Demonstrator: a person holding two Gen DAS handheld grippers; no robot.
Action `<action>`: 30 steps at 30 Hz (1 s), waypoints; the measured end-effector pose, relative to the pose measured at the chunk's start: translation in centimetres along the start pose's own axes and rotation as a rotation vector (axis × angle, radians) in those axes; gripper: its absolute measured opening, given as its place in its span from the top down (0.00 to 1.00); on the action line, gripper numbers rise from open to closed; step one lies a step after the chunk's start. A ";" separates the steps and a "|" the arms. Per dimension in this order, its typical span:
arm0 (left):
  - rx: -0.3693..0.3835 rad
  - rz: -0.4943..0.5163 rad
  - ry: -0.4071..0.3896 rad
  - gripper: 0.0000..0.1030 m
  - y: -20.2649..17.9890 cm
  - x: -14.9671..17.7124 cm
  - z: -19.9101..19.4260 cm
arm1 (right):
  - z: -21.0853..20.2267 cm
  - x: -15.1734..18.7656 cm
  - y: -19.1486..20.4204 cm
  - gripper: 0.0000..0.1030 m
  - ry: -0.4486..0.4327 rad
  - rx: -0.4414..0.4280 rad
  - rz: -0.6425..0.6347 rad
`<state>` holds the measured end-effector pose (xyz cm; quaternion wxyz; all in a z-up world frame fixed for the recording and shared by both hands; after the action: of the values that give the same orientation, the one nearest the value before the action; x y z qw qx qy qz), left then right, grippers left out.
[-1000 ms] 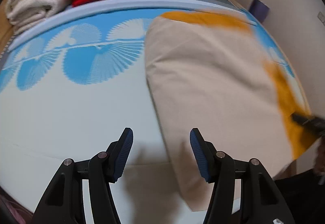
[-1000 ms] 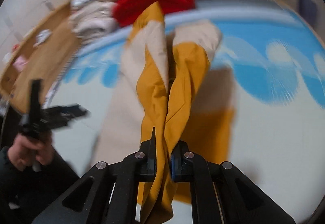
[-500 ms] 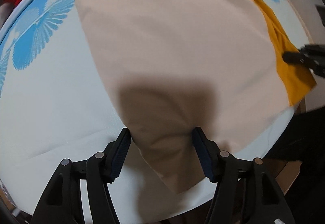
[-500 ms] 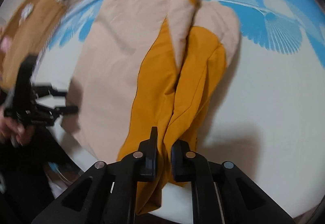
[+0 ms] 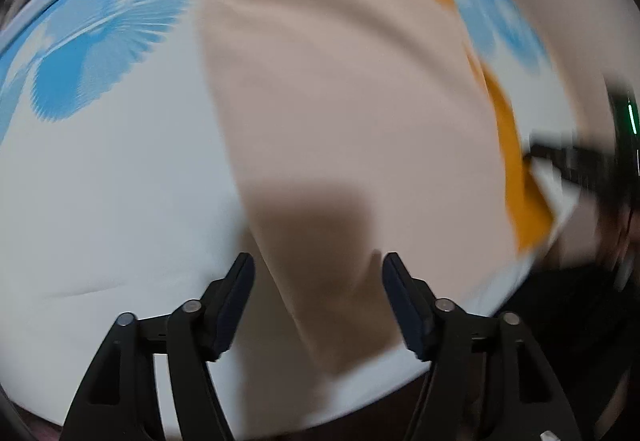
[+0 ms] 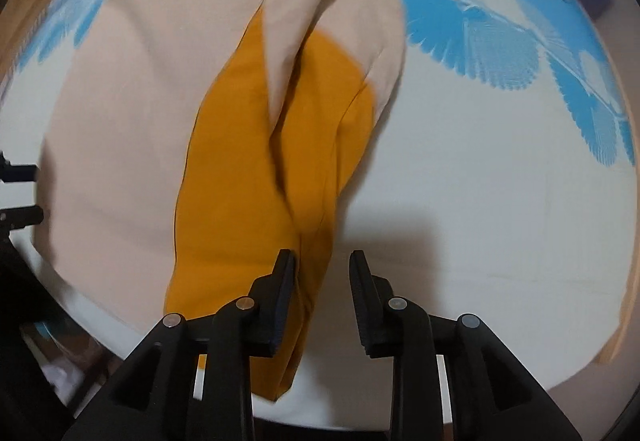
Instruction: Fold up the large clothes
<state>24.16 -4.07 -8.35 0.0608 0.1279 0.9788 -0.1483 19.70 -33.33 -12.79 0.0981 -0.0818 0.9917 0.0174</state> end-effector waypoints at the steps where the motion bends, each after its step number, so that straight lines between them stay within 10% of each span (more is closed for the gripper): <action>1: 0.004 -0.072 -0.038 0.31 1.3 -0.8 -0.3 | -0.9 -0.4 -0.3 0.67 -0.049 -0.020 0.012; 6: 0.086 -0.277 -0.052 0.30 4.1 -2.4 1.0 | -4.1 -3.0 -0.2 0.28 -0.283 -0.248 0.107; 13: 0.221 -0.375 0.014 0.22 6.2 -4.1 5.7 | 5.0 -3.9 -1.9 0.20 0.031 -0.273 0.312; 17: 0.281 -0.409 0.024 0.21 6.7 -4.6 7.6 | 5.8 -4.8 -1.8 0.20 0.034 -0.307 0.350; 19: 0.291 -0.412 0.003 0.21 6.6 -5.2 8.1 | 6.0 -5.1 -1.2 0.23 0.035 -0.291 0.343; 23: 0.304 -0.421 -0.036 0.26 6.2 -6.2 8.8 | 6.2 -6.2 -0.4 0.62 0.014 -0.331 0.325; 30: 0.244 -0.377 -0.161 0.42 6.9 -9.1 4.0 | 4.9 -9.2 2.4 0.77 -0.067 -0.315 0.323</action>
<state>35.04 -1.00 -12.59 0.0940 -0.0629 0.9522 -0.2838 29.10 -29.26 -15.70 0.1132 0.0645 0.9730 0.1903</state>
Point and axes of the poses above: each gripper's, at about its wrist camera, not at the fingertips, and z roughly the way its jaws point, y to its left, x to its underside, the point moved 1 cm from there along z, roughly the way its jaws point
